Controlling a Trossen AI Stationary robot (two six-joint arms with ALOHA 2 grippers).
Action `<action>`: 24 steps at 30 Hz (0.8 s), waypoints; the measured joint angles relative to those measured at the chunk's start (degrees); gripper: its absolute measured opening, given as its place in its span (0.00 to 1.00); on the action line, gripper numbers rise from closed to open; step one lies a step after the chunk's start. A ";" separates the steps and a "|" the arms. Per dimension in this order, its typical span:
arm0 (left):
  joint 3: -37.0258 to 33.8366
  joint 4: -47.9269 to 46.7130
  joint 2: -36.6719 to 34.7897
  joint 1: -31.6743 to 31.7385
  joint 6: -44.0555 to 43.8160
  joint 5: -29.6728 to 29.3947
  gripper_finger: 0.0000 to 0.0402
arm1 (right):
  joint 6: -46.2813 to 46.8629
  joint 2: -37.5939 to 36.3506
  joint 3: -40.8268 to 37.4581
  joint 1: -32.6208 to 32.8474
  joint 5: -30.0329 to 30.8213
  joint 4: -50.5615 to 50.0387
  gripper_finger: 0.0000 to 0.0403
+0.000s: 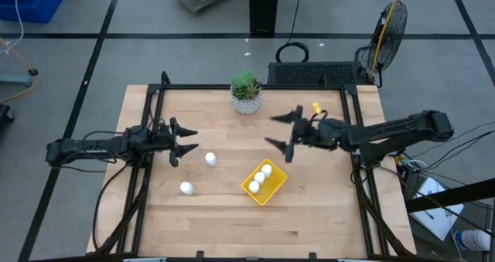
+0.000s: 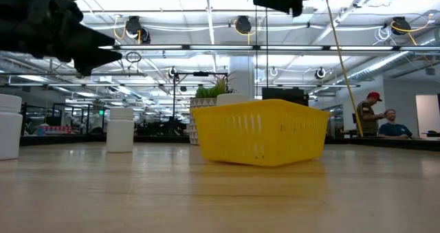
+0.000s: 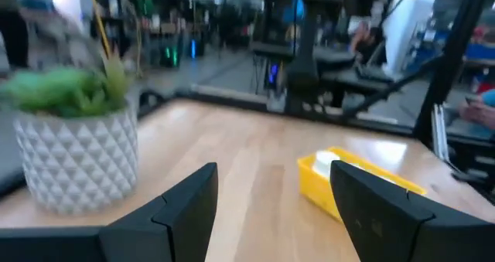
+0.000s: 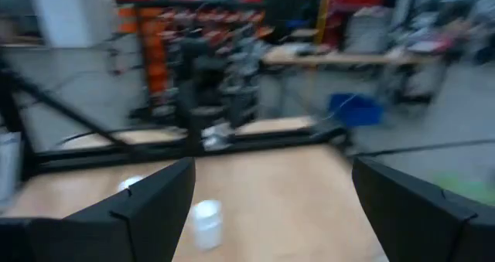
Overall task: Pick and place pill bottles into a basket
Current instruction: Put the white pill bottle into the yellow basket
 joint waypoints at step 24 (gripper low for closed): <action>43.93 -46.71 54.80 -6.11 7.27 -4.62 0.63 | -12.71 -5.48 -0.02 -1.18 21.22 -5.82 0.84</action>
